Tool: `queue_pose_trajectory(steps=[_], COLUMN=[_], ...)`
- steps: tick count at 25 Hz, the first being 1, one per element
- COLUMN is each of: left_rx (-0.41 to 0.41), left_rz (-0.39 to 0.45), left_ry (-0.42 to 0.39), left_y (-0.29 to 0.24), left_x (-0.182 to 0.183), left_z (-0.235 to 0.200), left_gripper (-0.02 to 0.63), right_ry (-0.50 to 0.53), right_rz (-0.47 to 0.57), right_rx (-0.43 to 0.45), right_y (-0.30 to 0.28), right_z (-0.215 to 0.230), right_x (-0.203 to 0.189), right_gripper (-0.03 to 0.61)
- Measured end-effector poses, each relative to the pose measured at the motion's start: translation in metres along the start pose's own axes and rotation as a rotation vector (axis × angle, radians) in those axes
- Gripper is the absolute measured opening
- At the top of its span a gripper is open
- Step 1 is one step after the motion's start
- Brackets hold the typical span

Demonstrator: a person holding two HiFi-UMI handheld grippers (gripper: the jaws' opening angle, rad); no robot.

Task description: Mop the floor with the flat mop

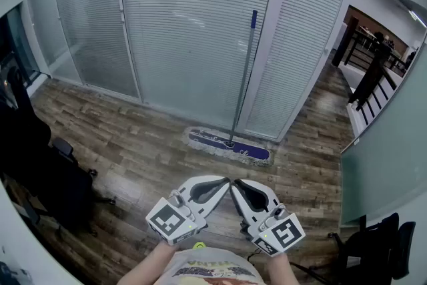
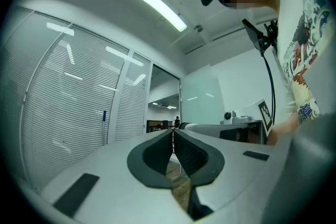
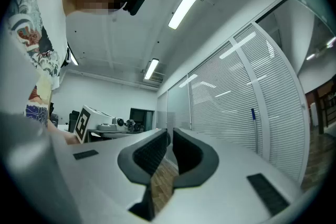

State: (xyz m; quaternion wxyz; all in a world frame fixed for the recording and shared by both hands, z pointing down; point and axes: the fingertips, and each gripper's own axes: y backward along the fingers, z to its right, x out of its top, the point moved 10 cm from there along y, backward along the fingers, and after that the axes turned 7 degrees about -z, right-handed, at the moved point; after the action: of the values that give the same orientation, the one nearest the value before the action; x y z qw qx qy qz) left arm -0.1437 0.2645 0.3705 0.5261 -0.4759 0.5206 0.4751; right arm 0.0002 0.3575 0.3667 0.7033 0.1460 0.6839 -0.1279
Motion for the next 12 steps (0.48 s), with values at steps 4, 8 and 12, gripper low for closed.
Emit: queue_pose_trajectory(steps=[4,8,12], left_rx=[0.0,0.001,-0.012], left_rz=[0.008,-0.004,-0.004], left_ry=[-0.004,0.013,0.021], left_y=[0.0,0.0,0.002], left_x=[0.001,-0.001,-0.003], left_z=[-0.007,-0.013,-0.015], left_gripper=[0.014,0.014,0.014], right_ry=[0.003,-0.015,-0.042], right_rz=[0.001,-0.008,0.012], right_rx=[0.005,0.002,0.011], right_y=[-0.008,-0.012,-0.014], right_z=[0.002,0.003,0.001], right_x=[0.0,-0.001,-0.001], right_gripper=[0.049,0.049,0.049])
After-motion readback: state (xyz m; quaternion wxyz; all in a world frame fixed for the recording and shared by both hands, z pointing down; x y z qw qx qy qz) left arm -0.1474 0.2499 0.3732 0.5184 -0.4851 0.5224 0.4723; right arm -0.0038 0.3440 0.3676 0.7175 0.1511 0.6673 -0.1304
